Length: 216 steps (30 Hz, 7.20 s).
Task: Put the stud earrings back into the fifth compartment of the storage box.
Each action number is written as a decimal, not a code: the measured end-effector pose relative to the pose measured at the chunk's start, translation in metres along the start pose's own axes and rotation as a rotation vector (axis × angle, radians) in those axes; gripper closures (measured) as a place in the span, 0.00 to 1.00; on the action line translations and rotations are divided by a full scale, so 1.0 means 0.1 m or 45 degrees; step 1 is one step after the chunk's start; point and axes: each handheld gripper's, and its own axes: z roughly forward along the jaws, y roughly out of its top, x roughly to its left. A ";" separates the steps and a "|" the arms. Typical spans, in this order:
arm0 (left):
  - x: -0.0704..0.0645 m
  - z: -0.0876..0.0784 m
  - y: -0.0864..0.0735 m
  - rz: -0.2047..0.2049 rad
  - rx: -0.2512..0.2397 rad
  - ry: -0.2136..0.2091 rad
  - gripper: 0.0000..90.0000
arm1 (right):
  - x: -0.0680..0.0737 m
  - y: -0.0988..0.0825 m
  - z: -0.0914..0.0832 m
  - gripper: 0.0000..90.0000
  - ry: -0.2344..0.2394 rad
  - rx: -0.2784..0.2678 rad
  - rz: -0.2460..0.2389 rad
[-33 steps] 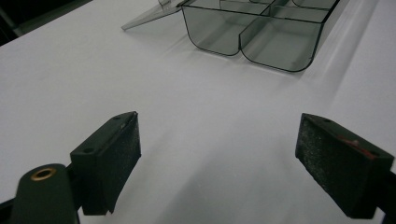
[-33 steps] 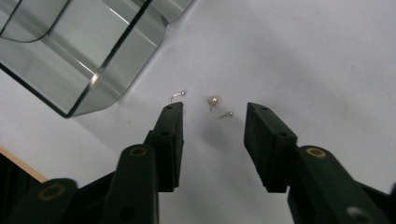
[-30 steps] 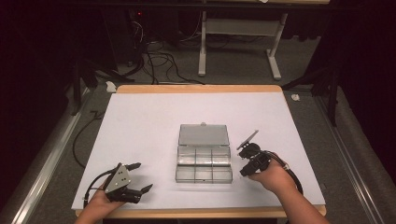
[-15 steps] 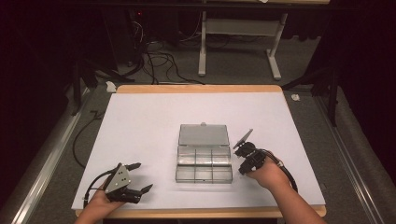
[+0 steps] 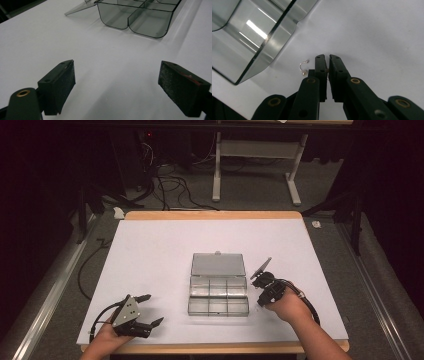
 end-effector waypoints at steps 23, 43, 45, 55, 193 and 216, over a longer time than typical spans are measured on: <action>-0.01 0.00 0.00 0.013 0.000 0.004 0.17 | 0.27 0.16 -0.45 0.96 0.042 -0.062 -0.046; 0.00 0.00 0.00 0.011 -0.001 0.001 0.17 | 0.58 0.43 -0.39 0.96 0.068 -0.049 -0.136; 0.00 0.00 0.00 0.005 0.002 -0.003 0.17 | 0.61 0.45 -0.38 0.96 0.066 -0.040 -0.140; -0.01 0.00 0.00 0.013 -0.003 0.005 0.17 | 0.75 0.57 -0.31 0.96 0.083 -0.059 -0.202; -0.01 0.01 0.00 0.017 0.007 0.000 0.17 | 0.22 0.06 -0.25 0.96 0.058 0.054 -0.032; -0.02 0.00 0.00 0.024 0.002 0.009 0.17 | 0.55 0.37 -0.33 0.96 0.084 0.035 -0.152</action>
